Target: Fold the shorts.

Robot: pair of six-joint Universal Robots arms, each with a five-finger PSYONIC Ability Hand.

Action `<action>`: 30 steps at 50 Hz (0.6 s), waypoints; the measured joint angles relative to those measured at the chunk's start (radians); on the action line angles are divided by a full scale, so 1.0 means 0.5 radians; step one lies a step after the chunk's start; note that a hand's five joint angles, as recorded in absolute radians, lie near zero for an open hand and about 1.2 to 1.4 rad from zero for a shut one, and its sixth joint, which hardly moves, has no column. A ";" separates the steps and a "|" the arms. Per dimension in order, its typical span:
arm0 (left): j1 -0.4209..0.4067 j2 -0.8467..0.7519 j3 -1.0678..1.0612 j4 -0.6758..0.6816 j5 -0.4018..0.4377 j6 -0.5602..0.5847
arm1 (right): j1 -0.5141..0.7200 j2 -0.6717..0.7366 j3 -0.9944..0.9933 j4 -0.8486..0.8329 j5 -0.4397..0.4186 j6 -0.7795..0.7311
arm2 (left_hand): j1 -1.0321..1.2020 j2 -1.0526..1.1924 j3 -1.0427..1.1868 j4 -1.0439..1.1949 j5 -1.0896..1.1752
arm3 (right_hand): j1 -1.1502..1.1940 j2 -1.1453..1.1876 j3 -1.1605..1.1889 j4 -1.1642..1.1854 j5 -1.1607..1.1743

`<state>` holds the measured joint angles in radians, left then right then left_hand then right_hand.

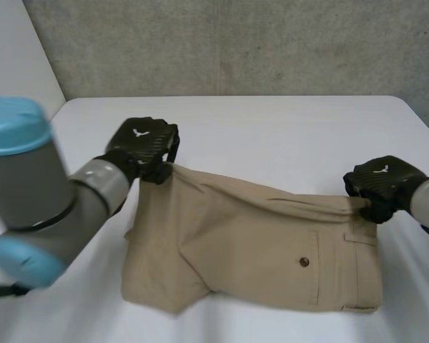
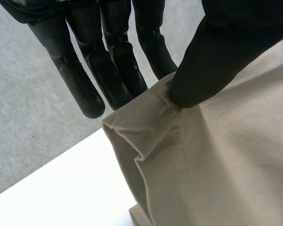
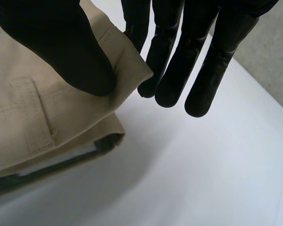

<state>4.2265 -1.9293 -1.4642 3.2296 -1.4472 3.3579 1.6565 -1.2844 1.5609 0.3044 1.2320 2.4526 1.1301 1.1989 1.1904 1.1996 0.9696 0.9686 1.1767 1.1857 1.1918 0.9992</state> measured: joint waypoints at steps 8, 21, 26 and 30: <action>0.005 -0.624 0.539 0.016 -0.007 0.171 | 0.153 0.430 -0.264 -0.255 0.294 0.045 | 0.000 0.000 0.000 0.000 0.000 | 0.000 0.000 0.000 0.000 0.000; -0.014 -1.046 0.947 0.237 0.005 0.260 | 0.266 0.658 -0.391 -0.644 0.496 0.092 | -1.092 -1.045 -1.019 -1.054 -0.951 | -1.237 -1.468 -1.417 -1.427 -1.332; -0.056 -0.957 0.886 0.361 -0.011 0.258 | 0.278 0.497 -0.333 -0.875 0.581 0.273 | -1.877 -1.980 -1.951 -1.986 -1.842 | -1.526 -1.911 -1.940 -1.912 -1.859; -0.065 -0.779 0.759 0.377 -0.019 0.254 | 0.272 0.293 -0.241 -0.931 0.591 0.395 | -1.877 -1.990 -1.953 -1.989 -1.842 | -1.526 -1.911 -1.940 -1.912 -1.860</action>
<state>4.1941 -2.3188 -1.0847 3.4179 -1.4569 3.4849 1.7923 -1.1377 1.4402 -0.1612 1.5276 2.6499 0.1918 0.2039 0.2139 0.2051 0.0488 0.2057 0.2212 0.2156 0.2358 0.0692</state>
